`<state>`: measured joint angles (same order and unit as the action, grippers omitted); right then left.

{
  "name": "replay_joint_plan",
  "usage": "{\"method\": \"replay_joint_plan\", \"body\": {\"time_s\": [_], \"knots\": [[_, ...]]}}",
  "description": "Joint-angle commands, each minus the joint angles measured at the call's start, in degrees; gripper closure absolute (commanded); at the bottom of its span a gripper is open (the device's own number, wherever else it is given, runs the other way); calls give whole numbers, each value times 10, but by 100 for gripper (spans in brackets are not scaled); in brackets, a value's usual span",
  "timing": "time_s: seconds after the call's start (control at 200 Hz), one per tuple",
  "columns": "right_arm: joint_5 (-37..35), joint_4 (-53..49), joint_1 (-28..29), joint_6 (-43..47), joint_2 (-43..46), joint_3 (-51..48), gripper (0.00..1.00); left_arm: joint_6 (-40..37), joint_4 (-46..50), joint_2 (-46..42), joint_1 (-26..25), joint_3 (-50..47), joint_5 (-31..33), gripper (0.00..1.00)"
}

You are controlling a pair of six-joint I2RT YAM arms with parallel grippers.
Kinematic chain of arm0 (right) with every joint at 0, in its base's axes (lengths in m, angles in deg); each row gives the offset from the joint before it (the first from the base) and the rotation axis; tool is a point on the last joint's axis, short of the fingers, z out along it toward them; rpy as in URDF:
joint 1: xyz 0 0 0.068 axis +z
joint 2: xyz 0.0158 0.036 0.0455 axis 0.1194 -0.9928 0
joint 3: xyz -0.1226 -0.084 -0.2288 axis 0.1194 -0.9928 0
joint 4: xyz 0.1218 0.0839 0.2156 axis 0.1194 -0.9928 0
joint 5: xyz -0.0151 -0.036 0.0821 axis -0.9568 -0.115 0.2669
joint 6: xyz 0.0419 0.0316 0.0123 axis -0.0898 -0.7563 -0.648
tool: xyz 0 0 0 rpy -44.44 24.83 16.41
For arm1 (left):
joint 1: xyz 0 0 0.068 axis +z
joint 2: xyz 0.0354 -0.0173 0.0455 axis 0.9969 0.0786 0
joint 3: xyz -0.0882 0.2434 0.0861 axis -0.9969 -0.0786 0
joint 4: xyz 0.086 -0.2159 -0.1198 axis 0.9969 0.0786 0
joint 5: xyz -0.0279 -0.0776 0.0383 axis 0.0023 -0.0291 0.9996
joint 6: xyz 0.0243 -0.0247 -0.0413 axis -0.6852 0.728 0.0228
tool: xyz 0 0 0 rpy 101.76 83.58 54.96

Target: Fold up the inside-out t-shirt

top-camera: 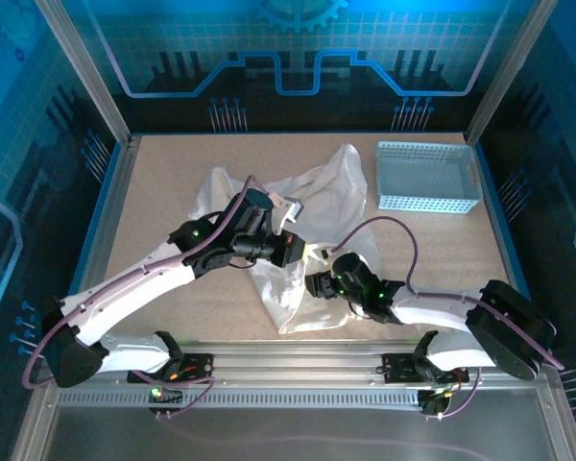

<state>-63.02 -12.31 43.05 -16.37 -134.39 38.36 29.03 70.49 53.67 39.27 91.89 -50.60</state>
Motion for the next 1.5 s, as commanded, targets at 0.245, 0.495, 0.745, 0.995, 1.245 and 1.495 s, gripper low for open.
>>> {"method": "replay_joint_plan", "body": {"time_s": [0.245, 0.495, 0.745, 0.995, 1.245, 1.495], "knots": [[-192, 75, 77, -12, -85, 57, 26, 65, -64, 61, 5, 100, -77, 100], [-144, 129, 3, -31, -157, 107, 26, 73, -72, 83, 3, 157, -94, 100], [-81, 183, -61, -1, -239, 190, 25, 42, -74, 71, -17, 205, -63, 100], [71, 193, -126, -17, -263, 259, 25, 38, -75, 77, -52, 247, -73, 100], [162, 136, -157, -40, -324, 327, 23, 58, -130, 136, -141, 266, -74, 100], [243, 95, -163, -25, -321, 356, 21, 82, -150, 188, -159, 260, -53, 100]]}}
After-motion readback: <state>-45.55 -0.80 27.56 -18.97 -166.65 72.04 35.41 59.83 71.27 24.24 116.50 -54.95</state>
